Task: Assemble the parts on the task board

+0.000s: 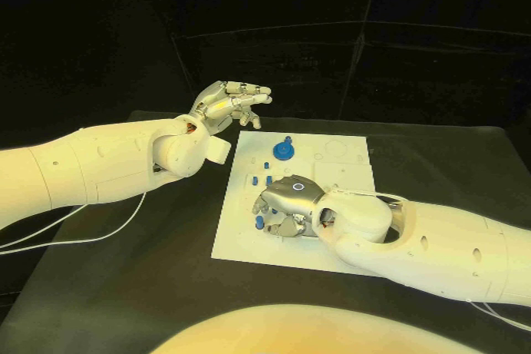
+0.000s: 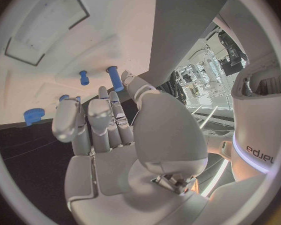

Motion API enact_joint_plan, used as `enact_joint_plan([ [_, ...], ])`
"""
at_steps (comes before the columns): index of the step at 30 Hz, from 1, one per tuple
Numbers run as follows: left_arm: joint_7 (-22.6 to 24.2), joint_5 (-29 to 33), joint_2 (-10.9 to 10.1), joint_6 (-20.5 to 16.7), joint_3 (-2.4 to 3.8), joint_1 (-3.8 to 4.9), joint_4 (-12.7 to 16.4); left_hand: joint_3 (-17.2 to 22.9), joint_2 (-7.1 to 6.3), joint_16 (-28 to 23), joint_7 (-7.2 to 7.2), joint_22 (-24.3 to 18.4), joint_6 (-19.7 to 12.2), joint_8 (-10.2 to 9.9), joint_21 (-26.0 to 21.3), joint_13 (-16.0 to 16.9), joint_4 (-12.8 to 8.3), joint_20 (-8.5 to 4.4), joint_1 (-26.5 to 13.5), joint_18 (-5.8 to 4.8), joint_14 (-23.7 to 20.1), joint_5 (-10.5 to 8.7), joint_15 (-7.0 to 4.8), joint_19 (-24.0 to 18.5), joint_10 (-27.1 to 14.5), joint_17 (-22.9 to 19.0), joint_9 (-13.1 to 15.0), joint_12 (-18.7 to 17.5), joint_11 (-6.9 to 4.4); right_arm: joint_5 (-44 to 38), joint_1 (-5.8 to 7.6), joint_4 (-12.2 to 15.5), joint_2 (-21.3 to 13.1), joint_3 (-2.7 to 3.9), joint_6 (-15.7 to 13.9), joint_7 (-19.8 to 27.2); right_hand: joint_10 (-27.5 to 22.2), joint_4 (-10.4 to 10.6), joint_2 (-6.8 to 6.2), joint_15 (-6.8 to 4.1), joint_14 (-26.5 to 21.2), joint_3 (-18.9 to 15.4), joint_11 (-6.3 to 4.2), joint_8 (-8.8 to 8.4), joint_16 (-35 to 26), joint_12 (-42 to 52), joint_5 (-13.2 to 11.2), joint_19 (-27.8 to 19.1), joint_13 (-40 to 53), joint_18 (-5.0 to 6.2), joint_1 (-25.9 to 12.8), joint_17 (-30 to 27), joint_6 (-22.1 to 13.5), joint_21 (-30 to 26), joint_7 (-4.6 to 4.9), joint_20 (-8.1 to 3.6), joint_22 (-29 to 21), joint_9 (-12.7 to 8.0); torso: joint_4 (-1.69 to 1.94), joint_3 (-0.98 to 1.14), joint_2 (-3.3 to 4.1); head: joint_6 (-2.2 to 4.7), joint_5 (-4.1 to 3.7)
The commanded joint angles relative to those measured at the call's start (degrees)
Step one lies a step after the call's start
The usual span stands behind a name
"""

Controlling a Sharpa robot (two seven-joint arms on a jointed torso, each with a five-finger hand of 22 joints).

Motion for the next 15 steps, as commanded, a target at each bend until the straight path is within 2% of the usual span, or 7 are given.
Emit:
enact_joint_plan([
  [1,0.12,0.20,-0.06,0.73,0.04,0.08,-0.04,-0.49,0.59,-0.32,0.04,-0.16,-0.49,-0.07,-0.21,-0.06,0.14,0.07,0.16,0.78,-0.47,-0.24,-0.07,-0.14,-0.59,-0.20,-0.06,0.24,-0.05,1.14,0.19,1.94,-2.10,0.09,-7.85,0.98,-0.90,0.09,0.24,-0.07,-0.54,-1.12,0.00,-0.05,-0.91,0.60,0.47,-0.74,0.02,0.94,0.32,-1.45,-1.01,-0.76,-0.19,0.06,-1.03,0.04,-0.09,-0.03,-0.16,0.10,-0.20],
  [5,0.13,0.20,-0.13,0.74,0.04,0.08,-0.08,-0.49,0.59,-0.32,0.04,-0.16,-0.49,-0.07,-0.21,-0.06,0.14,0.07,0.16,0.78,-0.47,-0.24,-0.07,-0.14,-0.59,-0.20,-0.06,0.24,-0.05,6.48,1.15,4.82,-7.03,0.26,-10.74,1.76,-0.24,0.99,0.51,-0.20,-0.67,-3.34,-0.18,0.27,-1.80,2.35,0.71,-1.08,0.20,1.08,0.09,-2.69,-0.57,-1.41,-0.18,-0.02,-1.81,0.26,-0.03,-0.11,-0.17,0.72,-1.10],
  [7,0.14,0.20,-0.20,0.72,0.03,0.08,-0.07,-0.49,0.59,-0.32,0.04,-0.16,-0.49,-0.07,-0.21,-0.06,0.14,0.07,0.16,0.78,-0.47,-0.24,-0.07,-0.14,-0.59,-0.20,-0.06,0.24,-0.05,10.38,2.07,6.21,-10.20,0.43,-11.54,1.51,2.45,1.93,0.77,-0.15,-0.11,-4.56,-0.09,0.48,-1.01,4.35,1.29,-0.29,0.62,0.84,-0.45,-1.22,0.28,-0.85,0.33,-0.03,-0.89,0.40,-0.06,-0.16,-0.23,1.00,-1.90],
  [8,0.15,0.20,-0.26,0.70,0.03,0.08,-0.07,-0.49,0.59,-0.32,0.04,-0.16,-0.49,-0.07,-0.21,-0.06,0.14,0.07,0.16,0.78,-0.47,-0.24,-0.07,-0.14,-0.59,-0.20,-0.06,0.24,-0.05,13.34,2.67,7.01,-12.50,0.76,-11.66,0.80,7.19,3.12,0.66,-0.40,0.54,-5.75,-0.57,0.60,0.26,7.15,1.49,0.78,1.72,0.54,-1.65,0.99,0.72,0.11,0.36,-0.09,0.54,0.47,-0.12,-0.16,-0.23,1.36,-2.58],
  [10,0.16,0.20,-0.34,0.65,0.03,0.08,-0.08,-0.49,0.59,-0.32,0.04,-0.16,-0.49,-0.07,-0.21,-0.06,0.14,0.07,0.16,0.78,-0.47,-0.24,-0.07,-0.14,-0.59,-0.20,-0.06,0.24,-0.05,17.88,3.35,8.00,-15.87,1.15,-11.53,-0.75,12.64,5.48,-0.03,-1.39,1.79,-8.57,-1.89,1.59,3.25,10.97,2.61,2.84,3.78,-0.08,-3.77,6.25,2.12,2.04,-0.76,-0.81,3.40,0.80,-0.23,-0.13,-0.20,1.84,-3.39],
  [13,0.19,0.20,-0.43,0.60,0.02,0.08,-0.03,-0.54,0.66,-0.31,0.03,-0.19,-0.44,-0.03,-0.25,-0.06,0.14,0.07,0.17,0.78,-0.48,-0.23,-0.07,-0.13,-0.57,-0.21,-0.04,0.28,-0.06,22.12,3.89,9.08,-20.13,1.41,-10.64,-3.69,17.20,8.23,-0.17,-2.70,2.74,-12.17,-3.36,3.31,6.28,16.62,5.43,5.18,7.80,-0.86,-5.73,11.56,3.52,4.28,-2.16,-2.12,6.74,1.33,-0.48,-0.25,-0.31,2.17,-4.46],
  [15,0.21,0.20,-0.48,0.63,0.01,0.08,0.02,-0.59,0.74,-0.29,-0.01,-0.23,-0.34,0.03,-0.28,-0.04,0.15,0.07,0.18,0.78,-0.48,-0.23,-0.07,-0.12,-0.52,-0.21,-0.02,0.34,-0.08,23.97,4.13,9.73,-23.06,1.51,-9.60,-6.44,16.65,10.02,0.47,-3.25,3.21,-15.11,-4.03,4.83,8.84,22.37,6.43,6.89,13.35,-1.46,-5.25,16.05,3.40,6.03,-2.83,-3.07,9.38,1.71,-0.72,-0.31,-0.39,2.39,-5.19],
])
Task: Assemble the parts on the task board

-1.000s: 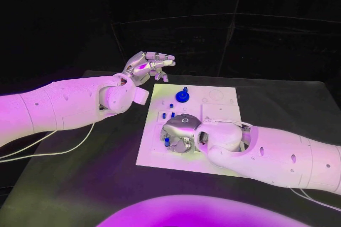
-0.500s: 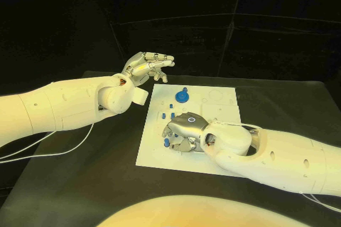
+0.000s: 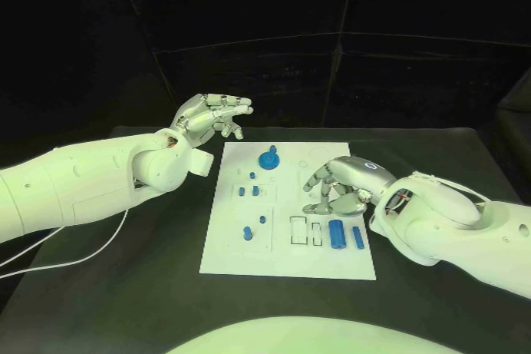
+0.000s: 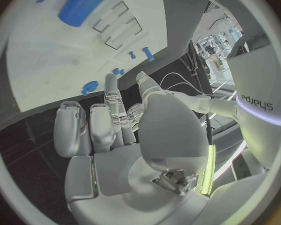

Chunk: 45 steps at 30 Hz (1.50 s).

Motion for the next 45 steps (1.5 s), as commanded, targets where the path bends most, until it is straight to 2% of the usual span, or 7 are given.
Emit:
enact_joint_plan([
  [1,0.34,0.20,-0.05,0.58,0.04,0.09,0.15,-0.37,0.50,-0.28,-0.03,-0.09,-0.30,0.06,-0.30,-0.04,-0.08,0.07,-0.08,0.78,-0.48,-0.22,-0.08,-0.11,-0.28,-0.06,-0.01,0.37,0.13,9.89,0.28,1.11,-3.17,0.11,-0.22,-6.55,-0.01,2.49,0.73,-0.89,1.99,-3.96,-0.80,2.21,3.33,10.03,0.98,2.18,10.08,-1.74,0.31,5.99,0.18,2.22,-0.70,-0.88,4.37,0.61,-0.53,-0.17,-0.16,0.45,-1.44],
  [3,0.37,0.20,-0.03,0.63,0.03,0.08,0.20,-0.37,0.50,-0.28,-0.03,-0.09,-0.30,0.06,-0.30,-0.04,-0.08,0.07,-0.08,0.78,-0.48,-0.22,-0.08,-0.11,-0.28,-0.06,-0.01,0.37,0.13,10.31,0.35,1.47,-4.73,0.13,0.41,-8.57,-2.68,4.85,0.47,-0.47,1.99,-8.43,-0.93,4.75,5.14,23.31,2.36,2.90,25.23,-1.99,1.94,9.16,-0.92,3.14,-1.10,-1.06,5.78,1.21,-0.71,-0.18,-0.18,0.55,-2.53],
  [5,0.41,0.20,-0.02,0.69,0.03,0.08,0.28,-0.37,0.50,-0.28,-0.03,-0.09,-0.30,0.06,-0.30,-0.04,-0.08,0.07,-0.08,0.78,-0.48,-0.22,-0.08,-0.11,-0.28,-0.06,-0.01,0.37,0.13,9.56,0.34,1.89,-6.03,0.13,0.97,-10.74,-2.75,6.25,2.00,-0.91,2.07,-9.61,-0.62,6.06,5.75,29.69,2.70,3.02,32.77,-2.11,3.13,10.47,-1.60,3.34,-0.74,-0.66,6.12,1.46,-0.88,-0.13,-0.17,0.46,-3.08],
  [8,0.42,0.20,-0.02,0.80,-0.02,0.06,0.37,-0.45,0.60,-0.27,-0.09,-0.14,-0.14,0.16,-0.34,-0.03,-0.08,0.06,-0.06,0.79,-0.50,-0.22,-0.10,-0.09,-0.22,-0.11,0.02,0.46,0.08,7.44,0.01,2.41,-7.32,0.09,1.84,-13.30,-3.01,8.06,2.77,-0.44,2.11,-11.51,-0.55,7.61,6.19,34.35,2.60,3.06,38.53,-2.08,4.09,11.47,-2.51,3.46,-0.73,-0.68,6.35,1.73,-0.94,0.01,-0.17,0.46,-3.71],
  [13,0.47,0.20,-0.26,0.87,-0.47,0.05,0.62,-0.73,0.85,-0.21,-0.33,-0.31,0.20,0.40,-0.50,0.15,-0.12,-0.03,0.01,0.83,-0.54,-0.23,-0.27,-0.02,0.68,-0.20,0.06,1.13,-0.20,3.53,-1.21,3.14,-8.93,-0.06,3.06,-17.39,-2.43,8.81,2.84,-0.69,2.14,-13.52,-0.87,9.93,6.42,37.86,3.05,3.34,43.12,-2.20,4.22,12.15,-2.07,3.73,-1.00,-0.68,6.82,2.44,-0.89,-0.18,-0.27,0.58,-4.41],
  [21,0.51,0.20,-0.22,1.09,-0.76,0.05,0.60,-0.78,0.86,-0.23,-0.34,-0.33,0.21,0.41,-0.51,0.16,-0.12,-0.04,-0.01,0.83,-0.56,-0.23,-0.29,-0.01,0.72,-0.26,0.06,1.18,-0.21,1.29,-3.55,3.37,-7.34,-0.17,2.75,-19.80,-1.11,9.04,3.44,-0.97,2.21,-15.60,-1.21,12.34,6.59,41.44,2.17,3.52,47.89,-2.27,1.69,12.76,-1.98,3.88,-1.43,-0.93,7.13,3.47,-0.69,-0.15,-0.27,0.74,-4.56],
  [45,0.49,0.20,-0.58,1.22,-0.99,0.04,0.66,-0.82,0.86,-0.22,-0.33,-0.34,0.21,0.41,-0.52,0.15,-0.10,-0.04,-0.04,0.83,-0.56,-0.24,-0.29,0.00,0.73,-0.26,0.05,1.20,-0.21,-1.51,-6.73,2.28,-3.83,-0.25,8.09,-23.27,0.45,9.12,3.44,-1.54,2.51,-16.87,-1.92,16.59,7.27,44.96,1.73,3.70,53.12,-2.34,-3.17,14.75,-1.47,4.03,-2.33,-1.42,7.47,6.16,-0.73,-0.25,-0.22,0.69,-4.50],
])
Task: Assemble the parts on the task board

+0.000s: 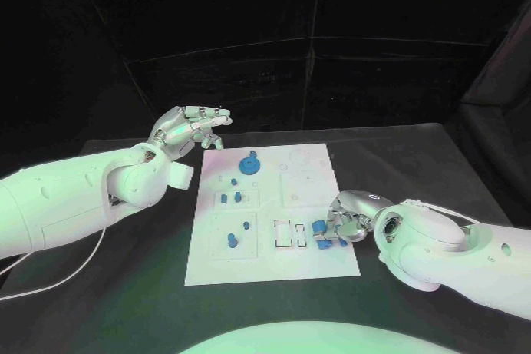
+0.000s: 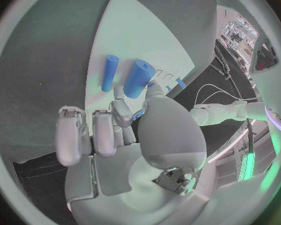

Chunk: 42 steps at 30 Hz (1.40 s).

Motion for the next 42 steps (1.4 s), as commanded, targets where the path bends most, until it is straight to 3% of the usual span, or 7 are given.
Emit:
enact_joint_plan([
  [1,0.47,0.20,-0.06,0.73,0.04,0.07,0.13,-0.32,0.40,-0.22,-0.34,-0.10,0.21,0.21,-0.12,0.07,0.04,-0.04,-0.07,0.83,-0.35,-0.24,-0.08,0.00,0.41,-0.04,0.05,0.34,0.10,-1.66,-0.36,-0.10,0.50,0.01,2.44,-1.23,0.40,-0.05,-0.02,-0.30,2.57,-0.30,0.01,0.36,0.22,0.35,-0.34,0.19,0.08,-1.01,-0.62,0.06,-0.11,0.16,-0.41,-0.09,7.20,0.09,0.05,0.00,0.02,-0.09,0.06],
  [7,0.47,0.20,-0.17,0.74,0.03,0.07,0.21,-0.32,0.40,-0.22,-0.34,-0.10,0.21,0.21,-0.12,0.07,0.04,-0.04,-0.07,0.83,-0.35,-0.24,-0.08,0.00,0.41,-0.04,0.05,0.34,0.10,-2.29,-1.11,-0.86,1.61,0.01,3.42,-1.53,0.43,-0.15,0.19,-0.36,2.60,0.00,-0.07,0.83,0.28,0.41,0.11,0.23,0.34,-1.02,-0.33,0.27,-0.20,0.20,-0.49,-0.15,7.27,0.48,0.03,-0.02,0.00,-0.19,0.23],
  [14,0.48,0.20,-0.32,0.71,0.03,0.07,0.31,-0.32,0.40,-0.22,-0.34,-0.10,0.21,0.21,-0.12,0.07,0.04,-0.04,-0.07,0.83,-0.35,-0.24,-0.08,0.00,0.41,-0.04,0.05,0.34,0.10,-3.68,-1.54,-1.55,2.12,0.01,2.24,-2.45,0.73,-0.56,2.77,-0.56,2.66,1.08,-0.29,2.55,0.40,0.64,5.67,0.25,1.50,-1.04,2.82,0.79,-0.96,0.20,-0.70,-0.36,7.35,2.03,0.07,-0.05,-0.04,-0.23,0.29],
  [22,0.48,0.20,-0.45,0.71,0.03,0.07,0.29,-0.32,0.40,-0.22,-0.34,-0.10,0.21,0.21,-0.12,0.07,0.04,-0.04,-0.07,0.83,-0.35,-0.24,-0.08,0.00,0.41,-0.04,0.05,0.34,0.10,-4.06,-1.63,0.57,0.83,0.03,-4.85,-1.36,1.56,-0.70,4.98,-0.88,2.88,1.41,-0.69,3.84,0.84,1.28,10.18,1.05,2.80,-1.30,5.19,2.03,-0.40,0.82,-1.13,-0.62,8.39,3.16,-0.02,0.01,-0.15,-0.25,0.55],
  [32,0.50,0.20,-0.26,0.76,0.01,0.06,0.18,-0.47,0.47,-0.20,-0.36,-0.17,0.24,0.24,-0.19,0.05,0.10,-0.07,-0.17,0.82,-0.37,-0.24,-0.10,0.02,0.40,-0.07,0.04,0.41,0.08,-2.13,-1.58,3.68,0.41,0.11,-12.27,1.70,2.24,-0.55,5.41,-1.09,2.98,1.12,-0.94,4.17,1.07,1.92,12.12,1.54,3.75,-1.46,5.69,2.62,0.02,1.21,-1.39,-0.83,9.03,3.62,0.07,-0.08,-0.06,0.23,0.58],
  [37,0.52,0.20,-0.20,0.77,0.01,0.06,0.29,-0.47,0.47,-0.20,-0.36,-0.17,0.24,0.24,-0.19,0.05,0.10,-0.07,-0.17,0.82,-0.37,-0.24,-0.10,0.02,0.40,-0.07,0.04,0.41,0.08,-0.88,-1.55,3.57,1.98,0.14,-12.72,2.11,2.26,-0.42,5.52,-1.11,2.99,0.98,-0.96,4.19,1.08,1.84,12.26,1.60,3.74,-1.48,5.49,2.68,0.07,1.26,-1.41,-0.86,9.11,3.69,0.16,-0.15,-0.01,0.27,0.73],
  [42,0.52,0.20,-0.20,0.68,0.00,0.07,0.42,-0.47,0.47,-0.20,-0.36,-0.17,0.24,0.24,-0.19,0.05,0.10,-0.07,-0.17,0.82,-0.37,-0.24,-0.10,0.02,0.40,-0.07,0.04,0.41,0.08,2.35,-1.54,2.23,4.09,0.16,-9.13,1.09,2.30,-0.22,6.45,-1.14,2.95,0.27,-1.00,4.13,0.99,1.48,11.68,1.56,3.67,-1.47,3.75,2.54,0.17,1.22,-1.45,-0.92,9.06,3.92,0.25,-0.17,-0.02,0.19,0.99],
])
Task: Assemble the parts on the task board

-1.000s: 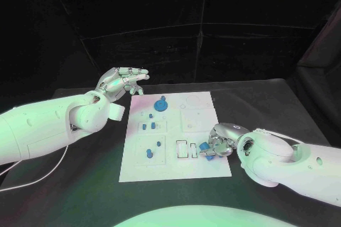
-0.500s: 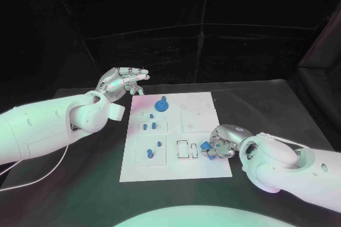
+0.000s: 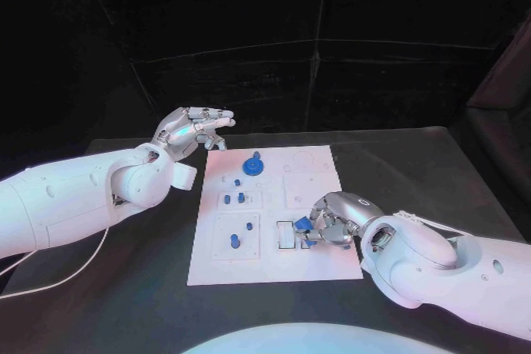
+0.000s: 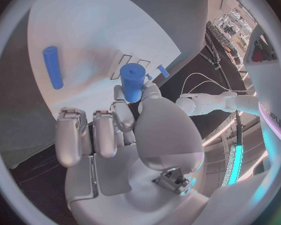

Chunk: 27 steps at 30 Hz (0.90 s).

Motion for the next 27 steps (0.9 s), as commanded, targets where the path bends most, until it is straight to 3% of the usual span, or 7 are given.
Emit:
enact_joint_plan([
  [1,0.51,0.20,0.04,0.52,0.05,0.08,0.23,-0.32,0.47,-0.20,-0.36,-0.05,0.24,0.25,-0.19,0.06,-0.06,-0.07,-0.17,0.82,-0.37,-0.24,-0.10,0.02,0.40,-0.08,0.04,0.20,0.08,4.05,0.08,-0.88,1.12,0.03,1.64,-0.09,0.50,0.16,1.43,-0.34,2.95,-0.52,-0.02,0.19,0.19,-0.30,-0.82,1.34,0.03,-0.56,-1.85,-0.09,0.70,0.32,-0.15,-0.32,9.05,0.43,0.13,-0.06,0.03,-0.09,0.25],
  [9,0.53,0.20,-0.02,0.46,0.05,0.09,0.44,-0.37,0.50,-0.16,-0.37,-0.08,0.24,0.26,-0.22,0.05,-0.05,-0.07,-0.19,0.82,-0.35,-0.23,-0.11,0.03,0.39,-0.02,0.04,0.23,0.07,4.87,0.09,-2.81,4.21,0.04,3.22,-2.31,0.64,0.13,1.93,-0.41,2.94,-0.76,-0.10,0.27,0.15,-0.31,-1.26,1.28,0.17,-0.54,-2.27,-0.11,0.97,0.27,-0.28,-0.36,8.98,0.62,-0.07,0.06,0.09,-0.21,0.93],
  [21,0.52,0.20,0.00,0.44,0.06,0.10,0.57,-0.37,0.50,-0.16,-0.37,-0.08,0.24,0.26,-0.22,0.05,-0.05,-0.07,-0.19,0.82,-0.35,-0.23,-0.11,0.03,0.39,-0.02,0.04,0.23,0.07,3.55,0.09,-4.85,7.28,0.05,4.69,-5.18,0.91,0.15,2.54,-0.67,2.90,-2.06,-0.41,0.51,0.02,-0.64,-2.95,1.29,0.38,-0.54,-3.84,-0.20,1.81,0.26,-0.66,-0.59,8.99,1.26,-0.15,0.03,0.03,-0.39,1.29],
  [25,0.51,0.20,0.00,0.46,0.06,0.10,0.61,-0.37,0.50,-0.16,-0.37,-0.08,0.24,0.26,-0.22,0.05,-0.05,-0.07,-0.19,0.82,-0.35,-0.23,-0.11,0.03,0.39,-0.02,0.04,0.23,0.07,2.01,0.09,-5.42,7.90,0.06,4.07,-6.08,1.00,0.13,2.84,-0.78,2.91,-2.79,-0.52,0.55,-0.02,-0.90,-4.66,1.28,0.44,-0.53,-4.45,-0.14,2.04,0.23,-0.78,-0.70,8.98,1.59,-0.10,0.02,0.03,-0.46,1.38],
  [27,0.50,0.20,0.00,0.45,0.06,0.11,0.61,-0.37,0.50,-0.16,-0.37,-0.08,0.24,0.26,-0.22,0.05,-0.05,-0.07,-0.19,0.82,-0.35,-0.23,-0.11,0.03,0.39,-0.02,0.04,0.23,0.07,1.24,0.09,-5.65,8.22,0.07,3.81,-6.40,1.05,0.12,2.97,-0.82,2.90,-3.62,-0.58,0.59,-0.09,-1.11,-8.16,1.26,0.46,-0.53,-5.41,-0.19,2.18,0.21,-0.84,-0.76,8.97,1.84,-0.08,0.02,0.01,-0.47,1.40],
])
